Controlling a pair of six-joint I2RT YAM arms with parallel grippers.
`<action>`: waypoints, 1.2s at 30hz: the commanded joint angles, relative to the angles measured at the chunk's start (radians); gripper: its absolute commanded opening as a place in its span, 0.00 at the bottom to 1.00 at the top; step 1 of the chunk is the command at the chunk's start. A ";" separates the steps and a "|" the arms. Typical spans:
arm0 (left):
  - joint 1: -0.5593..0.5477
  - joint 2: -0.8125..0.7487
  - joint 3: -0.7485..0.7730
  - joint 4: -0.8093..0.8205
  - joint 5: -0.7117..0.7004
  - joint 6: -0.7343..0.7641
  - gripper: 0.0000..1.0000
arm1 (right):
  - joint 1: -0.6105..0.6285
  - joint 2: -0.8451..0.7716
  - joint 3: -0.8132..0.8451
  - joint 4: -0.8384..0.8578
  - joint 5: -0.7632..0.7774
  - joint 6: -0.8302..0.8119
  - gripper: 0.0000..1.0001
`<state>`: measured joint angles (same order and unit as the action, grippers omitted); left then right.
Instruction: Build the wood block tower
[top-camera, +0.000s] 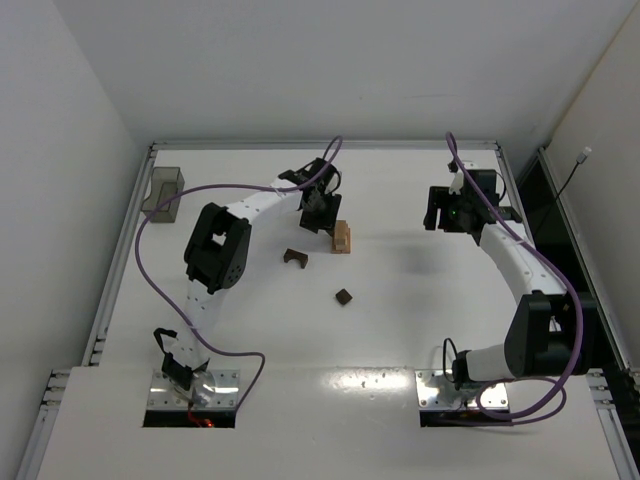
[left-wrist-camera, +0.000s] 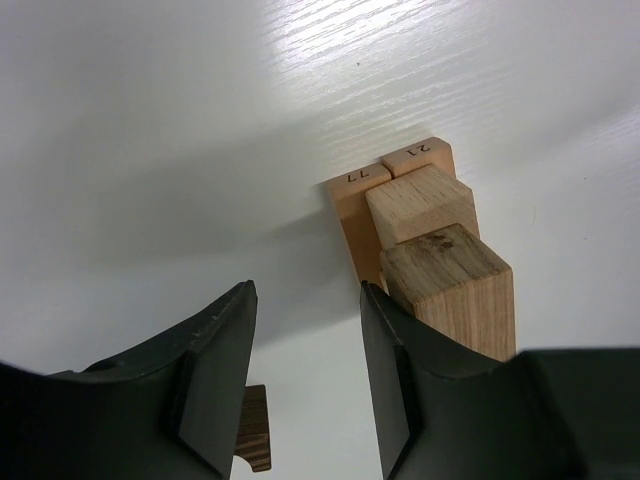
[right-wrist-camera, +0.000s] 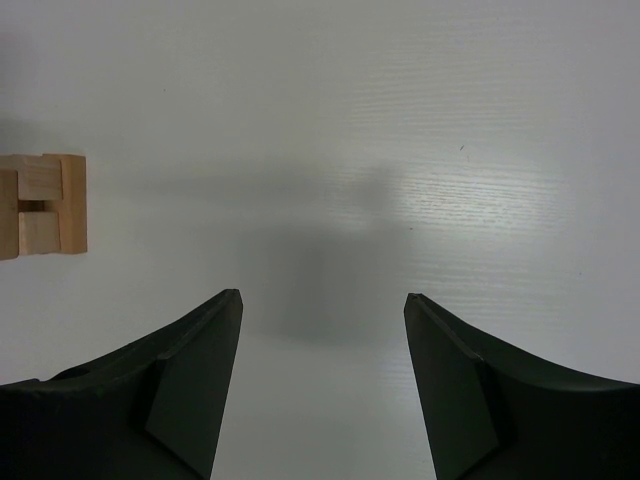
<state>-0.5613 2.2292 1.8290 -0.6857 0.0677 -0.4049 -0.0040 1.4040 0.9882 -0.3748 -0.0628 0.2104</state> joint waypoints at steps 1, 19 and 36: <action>0.003 -0.046 0.001 0.018 0.014 -0.011 0.43 | -0.002 0.000 0.006 0.039 -0.015 0.006 0.63; 0.003 -0.037 0.001 0.018 0.014 -0.002 0.44 | -0.002 0.000 -0.003 0.039 -0.025 0.006 0.63; 0.003 -0.037 0.010 0.018 0.023 -0.002 0.48 | -0.002 0.000 -0.013 0.048 -0.025 0.006 0.63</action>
<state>-0.5613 2.2292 1.8286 -0.6857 0.0784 -0.4034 -0.0040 1.4040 0.9756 -0.3729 -0.0788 0.2104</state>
